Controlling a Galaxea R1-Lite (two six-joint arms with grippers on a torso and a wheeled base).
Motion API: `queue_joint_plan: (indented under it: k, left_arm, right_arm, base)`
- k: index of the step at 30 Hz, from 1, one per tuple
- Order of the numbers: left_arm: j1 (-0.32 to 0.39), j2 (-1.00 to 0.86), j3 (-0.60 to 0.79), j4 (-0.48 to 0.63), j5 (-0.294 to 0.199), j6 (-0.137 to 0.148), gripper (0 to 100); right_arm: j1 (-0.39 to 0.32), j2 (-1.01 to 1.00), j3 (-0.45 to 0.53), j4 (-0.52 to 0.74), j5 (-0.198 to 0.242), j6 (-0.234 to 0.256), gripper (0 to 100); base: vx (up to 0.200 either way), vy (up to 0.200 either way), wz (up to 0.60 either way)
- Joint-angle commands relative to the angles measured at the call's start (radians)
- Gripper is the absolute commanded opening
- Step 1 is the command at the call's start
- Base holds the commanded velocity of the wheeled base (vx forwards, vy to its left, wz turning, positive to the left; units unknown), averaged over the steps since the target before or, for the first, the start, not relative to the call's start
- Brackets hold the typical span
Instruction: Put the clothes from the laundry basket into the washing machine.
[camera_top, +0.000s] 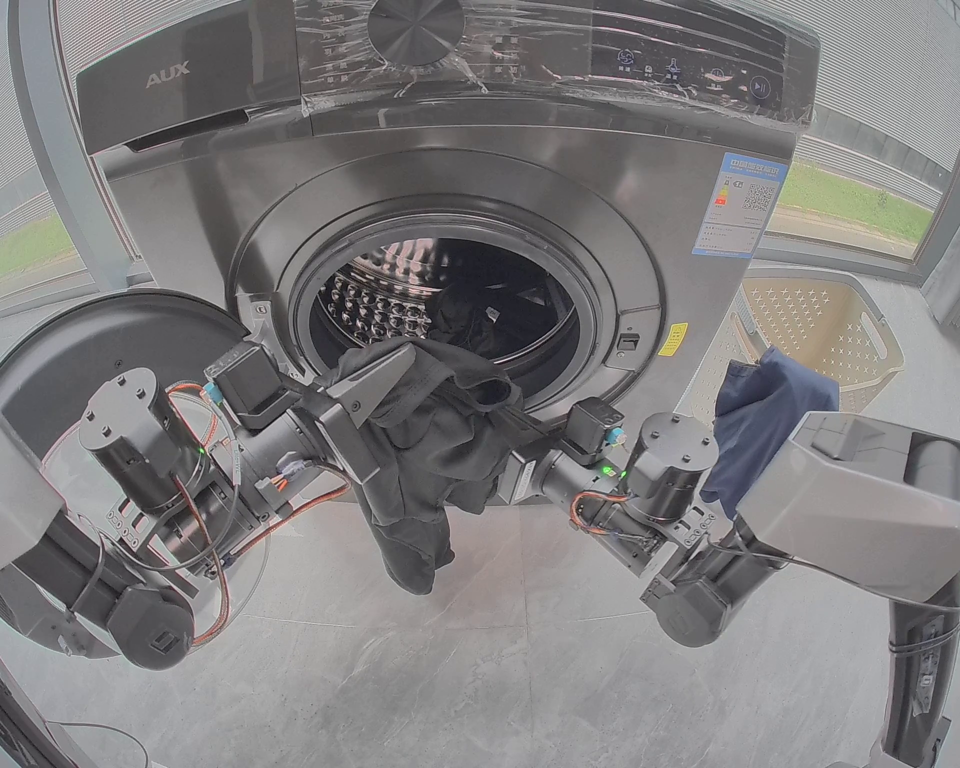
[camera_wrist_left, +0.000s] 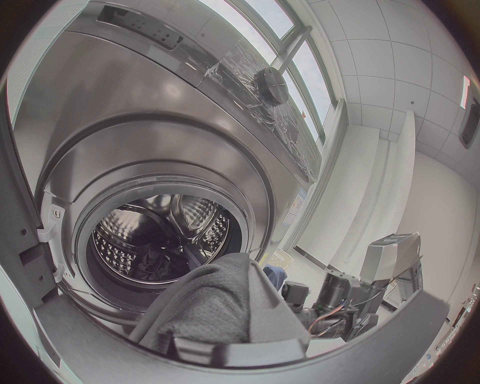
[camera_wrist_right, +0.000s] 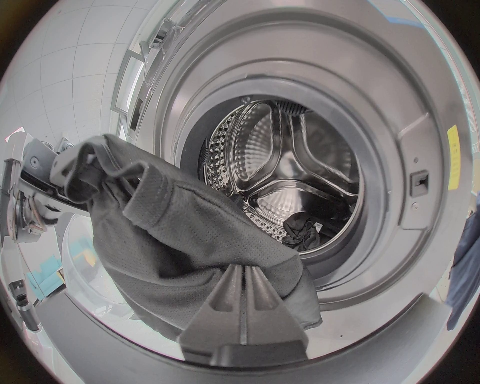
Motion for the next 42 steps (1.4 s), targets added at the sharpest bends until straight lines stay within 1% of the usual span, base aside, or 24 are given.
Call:
queue_joint_plan:
  k: [1,4,7,15,16,19,25,30,31,34,37,39,41,42]
  left_arm:
    - [0.012,0.008,-0.002,-0.001,0.000,-0.003,0]
    - [0.010,0.009,0.001,0.001,-0.002,-0.003,0]
    - [0.010,0.009,0.014,0.001,-0.008,-0.003,0]
    - [0.010,0.013,0.020,0.001,-0.014,0.000,0]
    - [0.010,0.013,0.026,0.001,-0.014,-0.001,100]
    - [0.010,0.026,0.038,0.001,-0.012,-0.020,100]
    - [0.003,0.052,0.103,-0.001,-0.014,-0.017,100]
    - [-0.016,0.059,0.092,-0.002,-0.023,-0.018,100]
    - [-0.025,0.051,0.083,-0.002,-0.025,-0.023,100]
    - [-0.025,0.051,0.074,-0.002,-0.025,-0.023,100]
    - [-0.025,0.049,0.057,-0.002,-0.025,-0.024,100]
    - [-0.026,0.039,0.047,-0.002,-0.023,-0.030,100]
    - [-0.026,0.037,0.046,-0.002,-0.025,-0.030,100]
    - [-0.026,0.032,0.038,-0.002,-0.023,-0.032,100]
  right_arm:
    - [-0.010,-0.150,0.130,0.005,-0.003,-0.009,0]
    - [-0.007,-0.198,0.178,0.007,-0.003,-0.010,0]
    - [-0.003,-0.230,0.201,0.007,-0.004,-0.009,0]
    - [0.000,-0.275,0.210,0.010,-0.006,-0.009,0]
    - [0.000,-0.289,0.210,0.010,-0.007,-0.009,0]
    - [0.000,-0.308,0.210,0.010,-0.007,-0.005,0]
    - [0.008,-0.339,0.211,0.010,-0.010,0.004,0]
    - [0.003,-0.325,0.257,0.004,-0.010,0.005,0]
    - [-0.004,-0.290,0.253,0.004,-0.010,0.004,0]
    - [-0.007,-0.243,0.236,0.014,-0.009,0.004,0]
    - [-0.009,-0.169,0.228,0.014,0.002,0.002,0]
    - [-0.001,-0.080,0.196,0.016,0.011,-0.002,0]
    - [-0.001,-0.071,0.191,0.017,0.013,-0.002,0]
    - [0.007,-0.015,0.147,0.019,0.028,-0.007,0]
  base:
    - [0.000,0.000,0.00]
    - [0.000,0.000,0.00]
    - [0.000,0.000,0.00]
    - [0.000,0.000,0.00]
    - [0.000,0.000,0.00]
    - [0.000,0.000,0.00]
    - [0.000,0.000,0.00]
    - [0.000,0.000,0.00]
    - [0.000,0.000,0.00]
    - [0.000,0.000,0.00]
    - [0.000,0.000,0.00]
    - [0.000,0.000,0.00]
    - [0.000,0.000,0.00]
    - [0.000,0.000,0.00]
